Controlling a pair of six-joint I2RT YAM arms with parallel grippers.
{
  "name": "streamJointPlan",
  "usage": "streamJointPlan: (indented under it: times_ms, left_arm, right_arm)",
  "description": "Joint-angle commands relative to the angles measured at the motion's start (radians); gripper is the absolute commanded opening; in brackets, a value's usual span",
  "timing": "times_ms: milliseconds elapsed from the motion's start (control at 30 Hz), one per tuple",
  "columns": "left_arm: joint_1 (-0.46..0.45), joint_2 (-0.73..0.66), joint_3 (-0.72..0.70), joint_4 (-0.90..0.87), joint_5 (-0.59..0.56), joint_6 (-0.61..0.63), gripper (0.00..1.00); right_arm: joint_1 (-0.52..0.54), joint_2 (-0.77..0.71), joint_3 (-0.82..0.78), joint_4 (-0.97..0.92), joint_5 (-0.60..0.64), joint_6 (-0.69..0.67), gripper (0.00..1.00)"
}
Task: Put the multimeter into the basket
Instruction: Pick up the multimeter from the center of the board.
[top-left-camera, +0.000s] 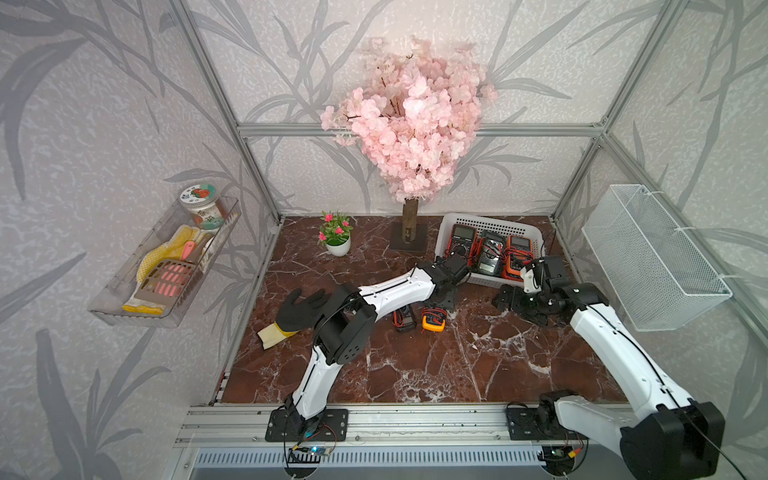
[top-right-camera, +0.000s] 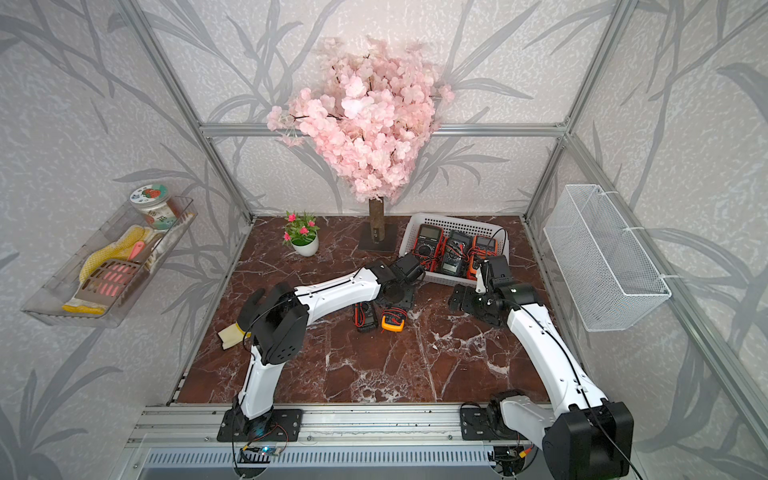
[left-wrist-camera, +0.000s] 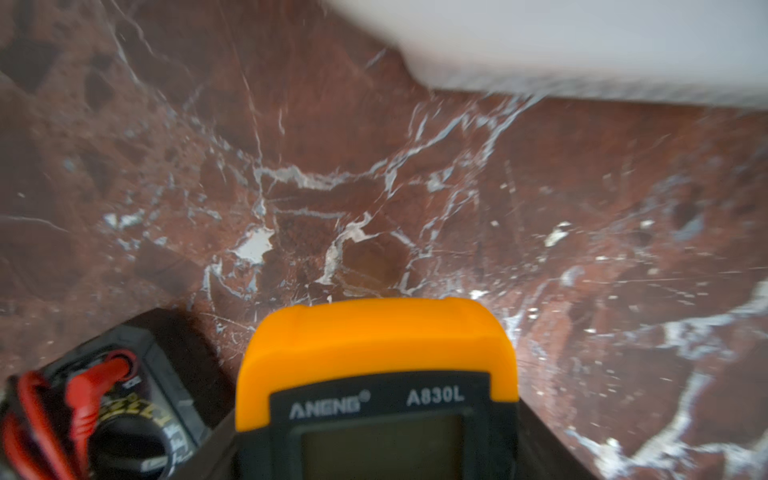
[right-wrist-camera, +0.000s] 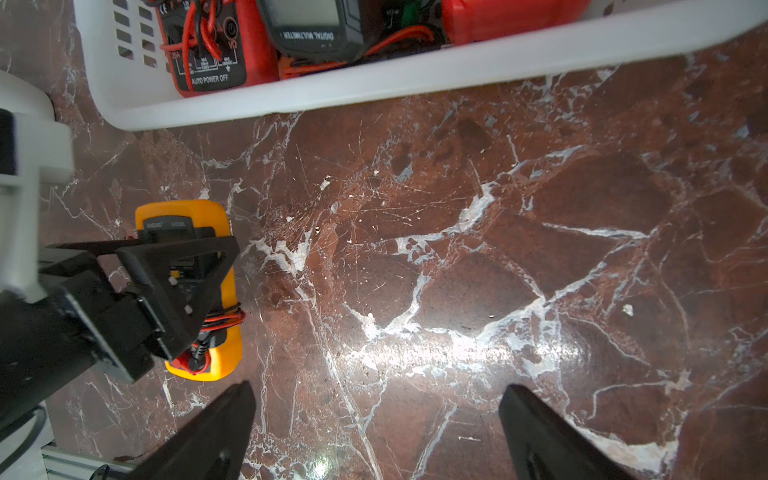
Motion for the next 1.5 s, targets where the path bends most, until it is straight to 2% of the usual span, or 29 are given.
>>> streamJointPlan:
  times_ms: [0, 600, 933, 1467]
  left_arm:
    - [0.000, -0.055, 0.058, -0.032, -0.015, 0.025, 0.52]
    - [0.020, -0.018, 0.295, -0.054, -0.060, 0.124, 0.52]
    - [0.066, 0.108, 0.547, -0.043, -0.072, 0.189, 0.53]
    - [0.102, 0.297, 0.780, 0.170, -0.028, 0.249, 0.59]
  right_arm:
    - [0.004, -0.022, 0.015, -0.011, 0.005, 0.011, 0.97]
    - [-0.005, -0.003, 0.063, 0.001, -0.026, 0.036, 0.97]
    - [-0.014, 0.013, 0.078, -0.003, -0.028, 0.045, 0.97]
    - [-0.019, -0.003, 0.077, -0.039, -0.008, 0.039, 0.97]
